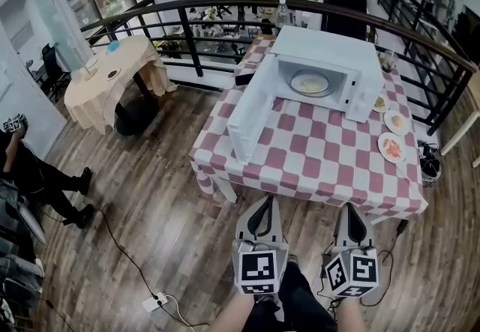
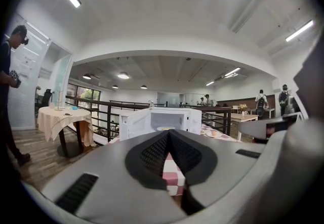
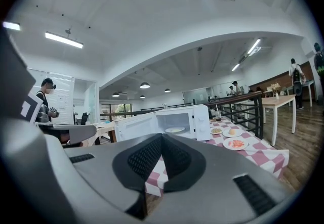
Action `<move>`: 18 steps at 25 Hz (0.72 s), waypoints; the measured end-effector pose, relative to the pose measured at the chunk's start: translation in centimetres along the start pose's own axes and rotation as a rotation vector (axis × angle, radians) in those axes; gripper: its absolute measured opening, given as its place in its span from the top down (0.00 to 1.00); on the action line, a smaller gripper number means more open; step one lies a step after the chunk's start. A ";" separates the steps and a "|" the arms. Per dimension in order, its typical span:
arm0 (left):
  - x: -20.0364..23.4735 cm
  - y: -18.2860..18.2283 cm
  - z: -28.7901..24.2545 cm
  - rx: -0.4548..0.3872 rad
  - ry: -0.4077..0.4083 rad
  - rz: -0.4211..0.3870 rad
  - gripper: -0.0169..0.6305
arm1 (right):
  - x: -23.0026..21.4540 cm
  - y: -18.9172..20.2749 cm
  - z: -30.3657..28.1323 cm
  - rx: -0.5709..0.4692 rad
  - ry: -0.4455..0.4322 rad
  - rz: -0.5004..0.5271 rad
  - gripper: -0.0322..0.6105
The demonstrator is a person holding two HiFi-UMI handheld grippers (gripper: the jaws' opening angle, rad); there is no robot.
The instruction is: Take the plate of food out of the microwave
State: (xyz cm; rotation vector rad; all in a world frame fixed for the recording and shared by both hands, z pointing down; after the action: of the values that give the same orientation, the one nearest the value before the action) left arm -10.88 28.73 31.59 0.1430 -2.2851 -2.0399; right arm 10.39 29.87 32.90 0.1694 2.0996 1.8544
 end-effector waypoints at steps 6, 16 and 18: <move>-1.0 -0.3 -4.1 0.012 -0.020 0.005 0.95 | -2.8 -1.0 -3.6 -0.001 -0.020 -0.003 0.96; -3.2 -1.5 -11.1 0.008 -0.043 -0.003 0.95 | -7.6 -2.1 -9.7 0.010 -0.052 -0.018 0.96; -3.5 -1.5 -12.2 0.008 -0.052 0.000 0.95 | -8.4 -2.4 -10.9 0.009 -0.062 -0.015 0.96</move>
State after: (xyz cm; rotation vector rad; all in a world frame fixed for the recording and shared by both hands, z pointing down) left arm -5.91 16.90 31.48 0.0914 -2.3231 -2.0591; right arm 15.03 16.66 33.06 0.2097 2.0616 1.8081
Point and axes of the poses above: the fingertips, and each gripper's own axes: z backward along the fingers, x to its left, y out of its underside, the point moved 9 cm from there along z, backward along the fingers, and after that the axes turned 8 degrees about -y, right-handed, at the moved point
